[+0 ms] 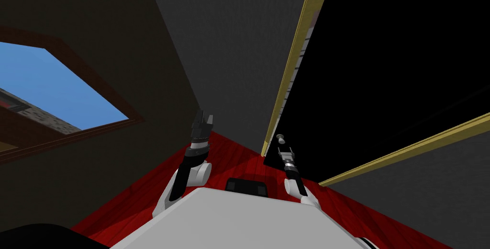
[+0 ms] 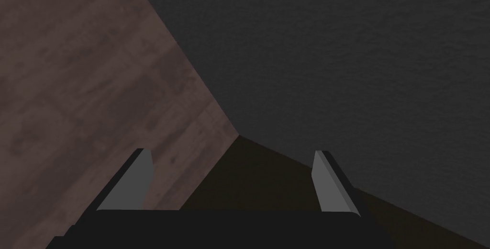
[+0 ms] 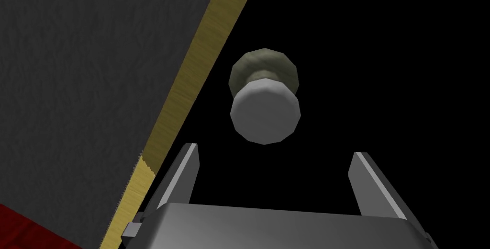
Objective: Pull the door open
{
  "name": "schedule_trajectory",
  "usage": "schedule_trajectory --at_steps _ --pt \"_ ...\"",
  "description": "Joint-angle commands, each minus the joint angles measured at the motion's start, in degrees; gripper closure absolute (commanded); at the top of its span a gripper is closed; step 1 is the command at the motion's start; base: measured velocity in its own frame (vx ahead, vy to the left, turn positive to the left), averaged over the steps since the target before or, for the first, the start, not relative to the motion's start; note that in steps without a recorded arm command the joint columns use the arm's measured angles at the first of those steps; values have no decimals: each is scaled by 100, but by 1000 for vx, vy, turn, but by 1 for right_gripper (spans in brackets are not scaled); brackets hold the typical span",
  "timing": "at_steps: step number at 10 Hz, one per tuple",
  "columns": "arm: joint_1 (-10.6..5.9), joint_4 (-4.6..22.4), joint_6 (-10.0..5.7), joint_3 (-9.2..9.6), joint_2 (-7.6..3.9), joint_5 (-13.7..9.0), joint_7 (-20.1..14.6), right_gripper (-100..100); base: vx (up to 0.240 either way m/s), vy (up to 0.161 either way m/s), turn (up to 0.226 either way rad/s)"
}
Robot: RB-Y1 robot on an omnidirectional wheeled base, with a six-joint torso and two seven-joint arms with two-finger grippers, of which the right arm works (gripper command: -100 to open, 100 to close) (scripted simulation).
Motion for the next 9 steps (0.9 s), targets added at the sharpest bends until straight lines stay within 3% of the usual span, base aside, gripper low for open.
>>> schedule_trajectory --at_steps 1,9 --pt "5 -47 24 60 22 -114 -286 -100 -48 -9 25" --pt "-2 -182 101 288 108 -542 -1422 -100 -64 -20 24"
